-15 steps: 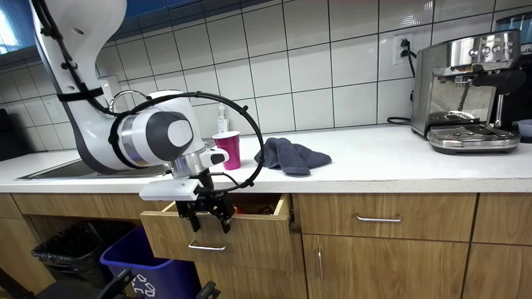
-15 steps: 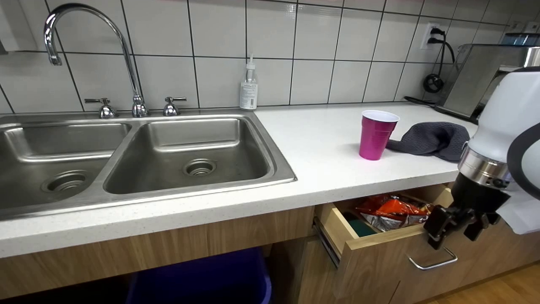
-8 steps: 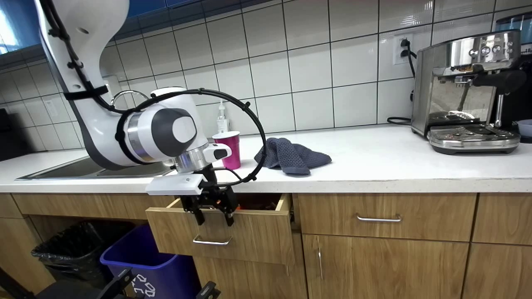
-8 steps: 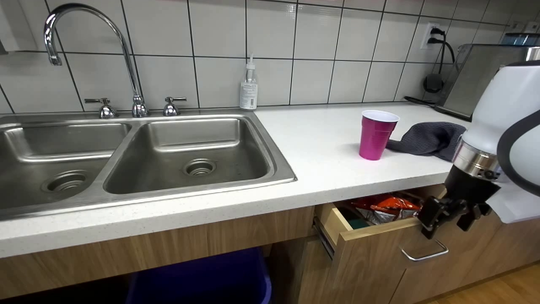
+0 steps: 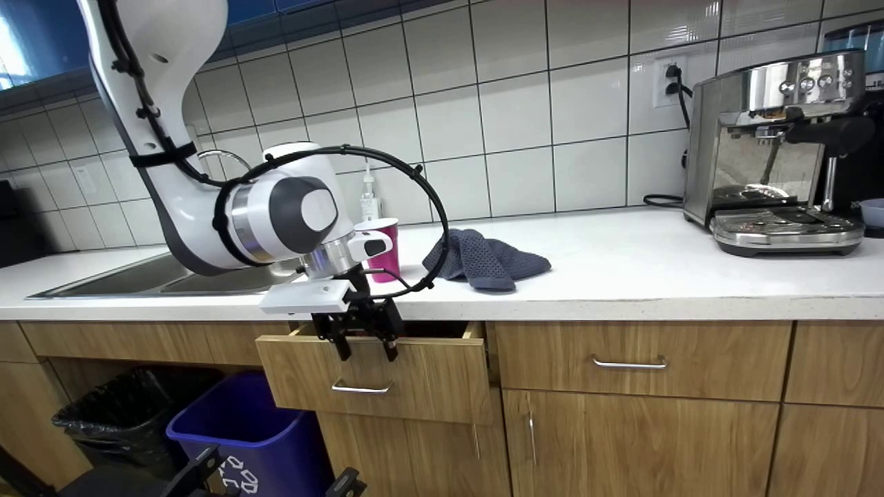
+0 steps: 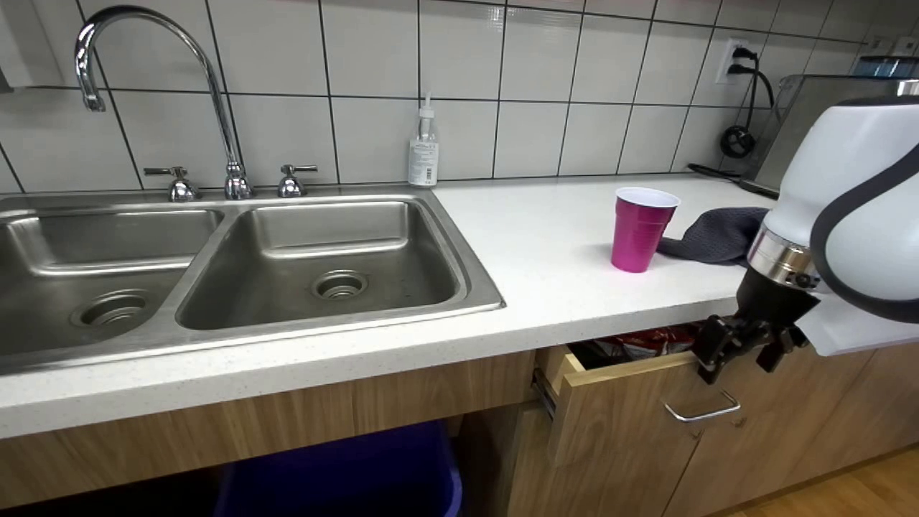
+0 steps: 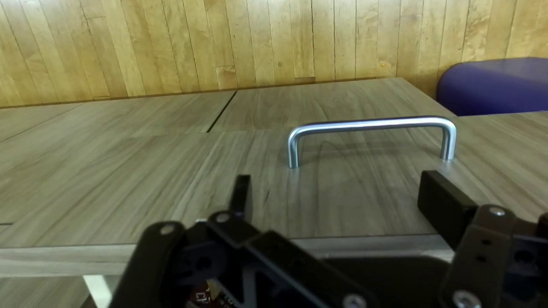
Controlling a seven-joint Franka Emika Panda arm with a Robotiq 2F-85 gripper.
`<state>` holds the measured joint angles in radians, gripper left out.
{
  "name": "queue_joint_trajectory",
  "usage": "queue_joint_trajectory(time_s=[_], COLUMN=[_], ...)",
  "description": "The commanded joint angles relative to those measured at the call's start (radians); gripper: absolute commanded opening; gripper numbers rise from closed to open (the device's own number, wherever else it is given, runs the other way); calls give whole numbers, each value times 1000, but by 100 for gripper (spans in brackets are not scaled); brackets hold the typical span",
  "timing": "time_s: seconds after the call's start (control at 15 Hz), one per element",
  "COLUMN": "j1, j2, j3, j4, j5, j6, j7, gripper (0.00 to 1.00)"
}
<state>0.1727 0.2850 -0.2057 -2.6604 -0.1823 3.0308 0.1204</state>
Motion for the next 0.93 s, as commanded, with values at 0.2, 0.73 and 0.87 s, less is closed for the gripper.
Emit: queue_joint_trajectory(time_s=[0.2,0.73,0.87], j1=[-21,-28,-30], j2=[50,66,54], j3=[25,33,36], j4=[139,167,151], j5=[37,46,46], j6=[-40,-35,-31], j7=[2,-7,-11], gripper=[100,100,100])
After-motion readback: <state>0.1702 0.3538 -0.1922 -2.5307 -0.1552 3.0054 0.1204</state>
